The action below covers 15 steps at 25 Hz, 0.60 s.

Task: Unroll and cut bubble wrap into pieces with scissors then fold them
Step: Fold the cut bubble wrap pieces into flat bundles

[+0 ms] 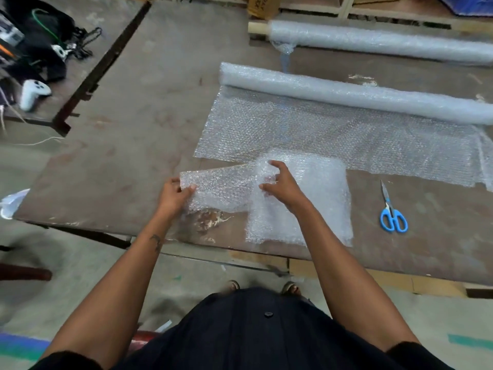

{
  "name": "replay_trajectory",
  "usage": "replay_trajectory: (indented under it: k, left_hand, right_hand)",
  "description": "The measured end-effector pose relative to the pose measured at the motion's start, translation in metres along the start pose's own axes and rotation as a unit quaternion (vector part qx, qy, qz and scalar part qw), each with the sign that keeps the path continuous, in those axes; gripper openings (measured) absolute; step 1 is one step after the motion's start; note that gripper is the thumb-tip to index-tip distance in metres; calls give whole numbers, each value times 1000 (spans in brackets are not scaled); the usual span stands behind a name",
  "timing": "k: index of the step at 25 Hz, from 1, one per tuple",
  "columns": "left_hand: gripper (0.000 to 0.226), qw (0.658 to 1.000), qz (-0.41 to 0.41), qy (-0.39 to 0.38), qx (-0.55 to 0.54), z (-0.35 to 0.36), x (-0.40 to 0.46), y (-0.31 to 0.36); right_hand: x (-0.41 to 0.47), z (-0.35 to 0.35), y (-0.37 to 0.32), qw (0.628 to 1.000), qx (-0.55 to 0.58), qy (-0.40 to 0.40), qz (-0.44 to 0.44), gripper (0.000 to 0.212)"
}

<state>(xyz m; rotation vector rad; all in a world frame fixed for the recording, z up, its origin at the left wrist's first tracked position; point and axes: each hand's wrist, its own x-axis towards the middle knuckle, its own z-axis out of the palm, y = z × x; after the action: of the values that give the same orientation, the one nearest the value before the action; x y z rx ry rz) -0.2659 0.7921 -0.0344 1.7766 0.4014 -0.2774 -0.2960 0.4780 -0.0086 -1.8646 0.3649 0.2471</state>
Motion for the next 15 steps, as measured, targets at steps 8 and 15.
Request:
replay_trajectory:
  k: [8, 15]
  left_hand:
    - [67, 950, 172, 135, 223, -58, -11, -20]
    - [60, 850, 237, 56, 467, -26, -7, -34]
  right_hand:
    - [25, 96, -19, 962, -227, 75, -129, 67]
    - [18, 138, -3, 842, -494, -9, -216, 55]
